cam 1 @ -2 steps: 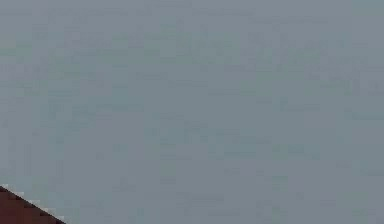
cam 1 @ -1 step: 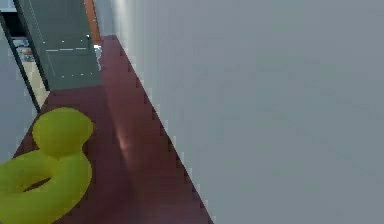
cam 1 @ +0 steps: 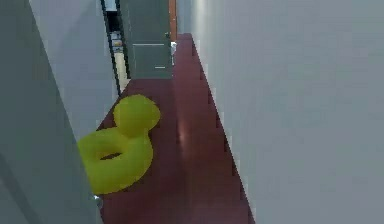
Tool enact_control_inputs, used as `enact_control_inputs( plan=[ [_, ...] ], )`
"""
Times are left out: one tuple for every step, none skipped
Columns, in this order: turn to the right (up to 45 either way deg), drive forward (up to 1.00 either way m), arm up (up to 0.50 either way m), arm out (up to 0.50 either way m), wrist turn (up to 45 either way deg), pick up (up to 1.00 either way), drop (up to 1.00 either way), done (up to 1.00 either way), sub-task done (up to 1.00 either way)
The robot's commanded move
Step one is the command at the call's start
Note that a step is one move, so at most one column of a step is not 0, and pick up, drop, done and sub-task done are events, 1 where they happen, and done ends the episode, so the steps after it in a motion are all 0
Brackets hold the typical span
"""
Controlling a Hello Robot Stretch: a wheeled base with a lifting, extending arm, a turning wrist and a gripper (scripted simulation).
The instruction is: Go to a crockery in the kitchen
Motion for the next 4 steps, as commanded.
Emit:
enact_control_inputs(
  plan=[
    [0.0,1.0,0.0,0.0,0.0,0.0,0.0,0.0,0.0],
    [0.0,1.0,0.0,0.0,0.0,0.0,0.0,0.0,0.0],
    [0.0,1.0,0.0,0.0,0.0,0.0,0.0,0.0,0.0],
    [0.0,1.0,0.0,0.0,0.0,0.0,0.0,0.0,0.0]
  ],
)
